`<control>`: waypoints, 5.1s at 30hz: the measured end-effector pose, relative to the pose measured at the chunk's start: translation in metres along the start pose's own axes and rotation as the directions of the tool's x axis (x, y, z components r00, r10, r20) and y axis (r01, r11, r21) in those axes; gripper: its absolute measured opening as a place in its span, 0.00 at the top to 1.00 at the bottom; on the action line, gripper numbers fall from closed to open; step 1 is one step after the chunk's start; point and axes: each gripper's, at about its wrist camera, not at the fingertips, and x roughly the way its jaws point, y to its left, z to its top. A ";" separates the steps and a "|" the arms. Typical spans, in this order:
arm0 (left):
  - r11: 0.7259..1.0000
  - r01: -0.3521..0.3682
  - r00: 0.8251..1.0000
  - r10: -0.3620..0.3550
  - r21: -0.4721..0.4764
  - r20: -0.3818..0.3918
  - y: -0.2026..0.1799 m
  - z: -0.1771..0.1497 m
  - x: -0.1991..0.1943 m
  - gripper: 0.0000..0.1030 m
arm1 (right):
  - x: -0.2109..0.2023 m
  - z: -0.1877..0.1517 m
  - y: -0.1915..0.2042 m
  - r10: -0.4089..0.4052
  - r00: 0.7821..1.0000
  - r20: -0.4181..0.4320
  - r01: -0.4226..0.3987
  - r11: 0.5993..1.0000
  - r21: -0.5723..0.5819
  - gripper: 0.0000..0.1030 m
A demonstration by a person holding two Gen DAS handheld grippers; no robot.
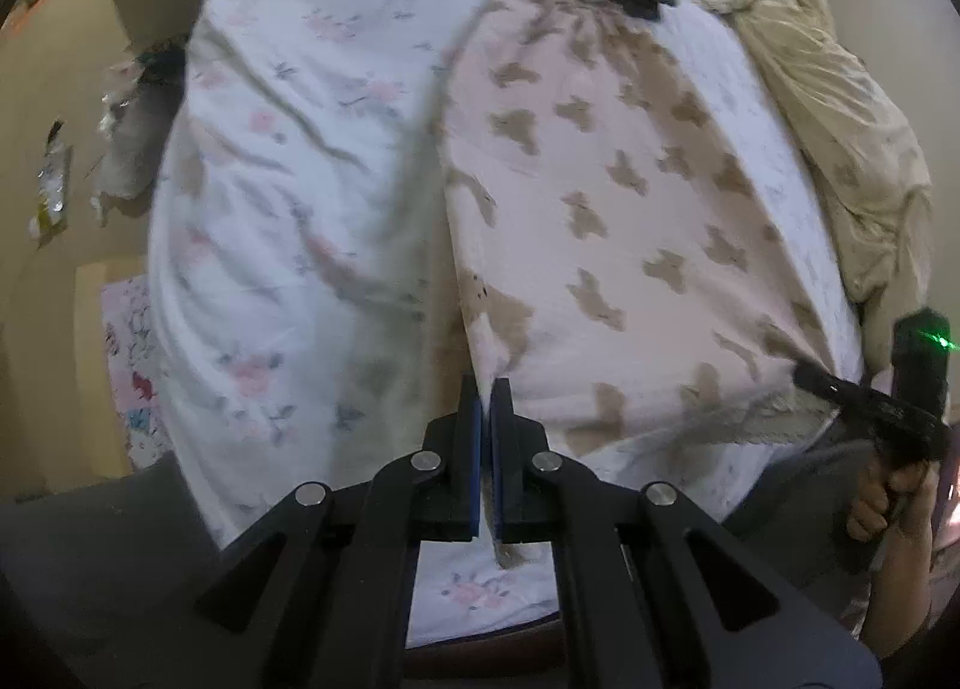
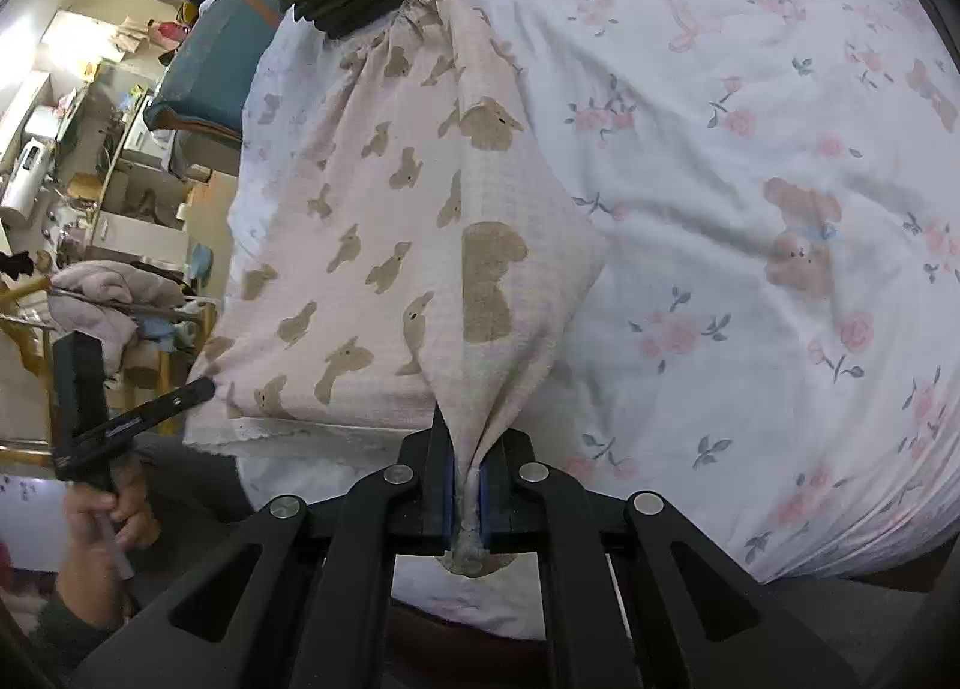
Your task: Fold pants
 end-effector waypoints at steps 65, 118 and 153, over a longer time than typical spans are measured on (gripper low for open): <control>0.928 -0.284 0.939 0.320 0.239 -0.126 -0.068 -0.006 0.112 0.42 | 0.095 0.010 -0.006 -0.583 0.790 -0.190 0.540 0.808 -0.237 0.63; 0.916 0.027 0.994 -0.067 0.400 0.085 -0.103 0.334 0.175 0.98 | 0.184 0.351 0.067 -0.210 0.960 0.183 0.263 0.901 -0.345 0.92; 0.778 0.000 0.974 -0.143 0.628 0.177 -0.190 0.329 0.117 0.90 | 0.086 0.326 0.081 -0.003 0.983 0.186 0.099 0.855 -0.509 0.93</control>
